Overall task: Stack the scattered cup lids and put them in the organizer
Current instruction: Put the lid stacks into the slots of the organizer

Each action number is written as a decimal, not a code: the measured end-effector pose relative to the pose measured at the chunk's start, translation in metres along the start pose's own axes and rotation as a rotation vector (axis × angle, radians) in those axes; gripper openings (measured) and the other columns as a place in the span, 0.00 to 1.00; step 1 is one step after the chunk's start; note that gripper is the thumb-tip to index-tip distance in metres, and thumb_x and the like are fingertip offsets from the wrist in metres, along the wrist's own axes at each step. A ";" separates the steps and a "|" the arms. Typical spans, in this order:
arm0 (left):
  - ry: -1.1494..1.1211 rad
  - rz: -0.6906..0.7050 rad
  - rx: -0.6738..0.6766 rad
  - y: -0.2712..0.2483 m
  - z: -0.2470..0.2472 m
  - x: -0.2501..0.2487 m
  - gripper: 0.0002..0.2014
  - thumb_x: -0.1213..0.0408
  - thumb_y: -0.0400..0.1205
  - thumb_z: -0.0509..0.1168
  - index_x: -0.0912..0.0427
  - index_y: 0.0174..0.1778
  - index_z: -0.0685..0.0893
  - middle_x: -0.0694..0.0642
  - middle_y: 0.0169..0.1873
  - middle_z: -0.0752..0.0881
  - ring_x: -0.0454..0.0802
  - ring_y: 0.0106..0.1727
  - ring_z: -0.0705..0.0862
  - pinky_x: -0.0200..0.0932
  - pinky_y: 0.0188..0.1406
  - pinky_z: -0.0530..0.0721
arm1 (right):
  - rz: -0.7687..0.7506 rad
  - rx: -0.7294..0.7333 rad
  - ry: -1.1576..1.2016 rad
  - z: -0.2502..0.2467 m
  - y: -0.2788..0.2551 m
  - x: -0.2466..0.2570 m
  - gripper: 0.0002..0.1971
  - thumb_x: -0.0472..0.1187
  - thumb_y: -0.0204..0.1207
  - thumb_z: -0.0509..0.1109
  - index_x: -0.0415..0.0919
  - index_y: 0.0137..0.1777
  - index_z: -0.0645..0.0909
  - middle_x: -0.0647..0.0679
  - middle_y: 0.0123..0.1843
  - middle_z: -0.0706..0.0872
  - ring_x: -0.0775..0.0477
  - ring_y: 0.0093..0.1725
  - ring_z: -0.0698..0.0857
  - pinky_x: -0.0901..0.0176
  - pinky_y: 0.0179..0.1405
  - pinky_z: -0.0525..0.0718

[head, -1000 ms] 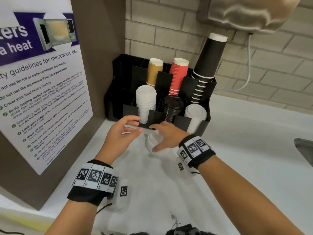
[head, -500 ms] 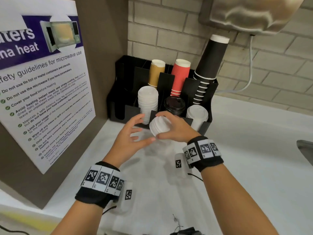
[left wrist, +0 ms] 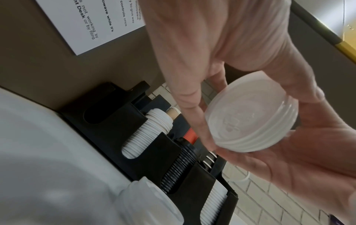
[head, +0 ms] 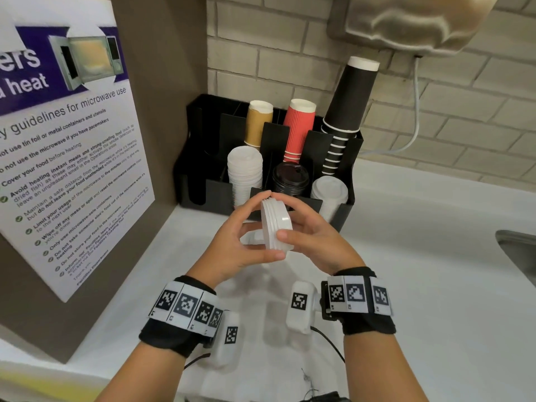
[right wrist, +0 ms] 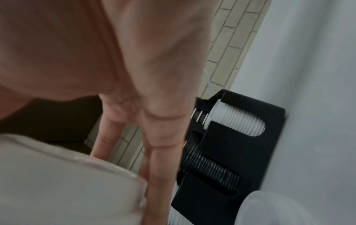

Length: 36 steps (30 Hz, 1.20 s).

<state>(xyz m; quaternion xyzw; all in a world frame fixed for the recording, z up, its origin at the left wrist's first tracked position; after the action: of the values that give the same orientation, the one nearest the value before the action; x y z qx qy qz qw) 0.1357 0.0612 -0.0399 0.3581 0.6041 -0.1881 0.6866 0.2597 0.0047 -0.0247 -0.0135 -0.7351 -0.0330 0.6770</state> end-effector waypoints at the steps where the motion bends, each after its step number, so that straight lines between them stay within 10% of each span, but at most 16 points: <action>1: -0.003 -0.001 0.002 0.000 0.001 0.000 0.47 0.63 0.62 0.85 0.30 0.74 0.71 0.47 0.72 0.74 0.50 0.69 0.79 0.49 0.55 0.88 | -0.002 -0.004 -0.014 0.000 -0.001 0.000 0.36 0.48 0.65 0.79 0.59 0.74 0.72 0.42 0.65 0.84 0.39 0.65 0.83 0.29 0.65 0.80; 26: 0.028 0.005 -0.054 -0.002 -0.003 -0.003 0.56 0.54 0.56 0.83 0.31 0.79 0.62 0.40 0.76 0.68 0.39 0.74 0.74 0.43 0.58 0.86 | -0.118 -0.070 -0.066 0.009 0.000 0.020 0.31 0.35 0.64 0.81 0.57 0.66 0.78 0.47 0.59 0.88 0.47 0.59 0.87 0.49 0.61 0.85; 33: 0.143 -0.005 -0.216 -0.009 -0.038 0.000 0.38 0.50 0.62 0.78 0.32 0.69 0.74 0.41 0.72 0.73 0.29 0.66 0.77 0.37 0.58 0.80 | -0.206 -0.510 -0.521 -0.115 0.030 0.067 0.32 0.39 0.64 0.84 0.54 0.66 0.75 0.48 0.63 0.82 0.47 0.61 0.82 0.54 0.58 0.83; 36: 0.190 -0.017 -0.260 -0.012 -0.050 0.001 0.30 0.47 0.63 0.76 0.32 0.63 0.79 0.40 0.67 0.76 0.27 0.61 0.79 0.36 0.52 0.81 | -0.080 -0.431 -0.790 -0.149 0.051 0.056 0.33 0.39 0.64 0.83 0.51 0.68 0.74 0.49 0.65 0.79 0.45 0.65 0.78 0.54 0.60 0.76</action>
<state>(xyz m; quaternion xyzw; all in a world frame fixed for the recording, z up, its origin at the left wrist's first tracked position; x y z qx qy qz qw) 0.0925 0.0892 -0.0453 0.2771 0.6888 -0.0792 0.6652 0.4066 0.0440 0.0450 -0.1371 -0.9134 -0.2039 0.3245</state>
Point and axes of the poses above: each hand's wrist, its own y-axis towards the middle knuckle, its own z-axis out of the palm, x = y × z, the point moved 7 cm from there along y, towards the middle knuckle
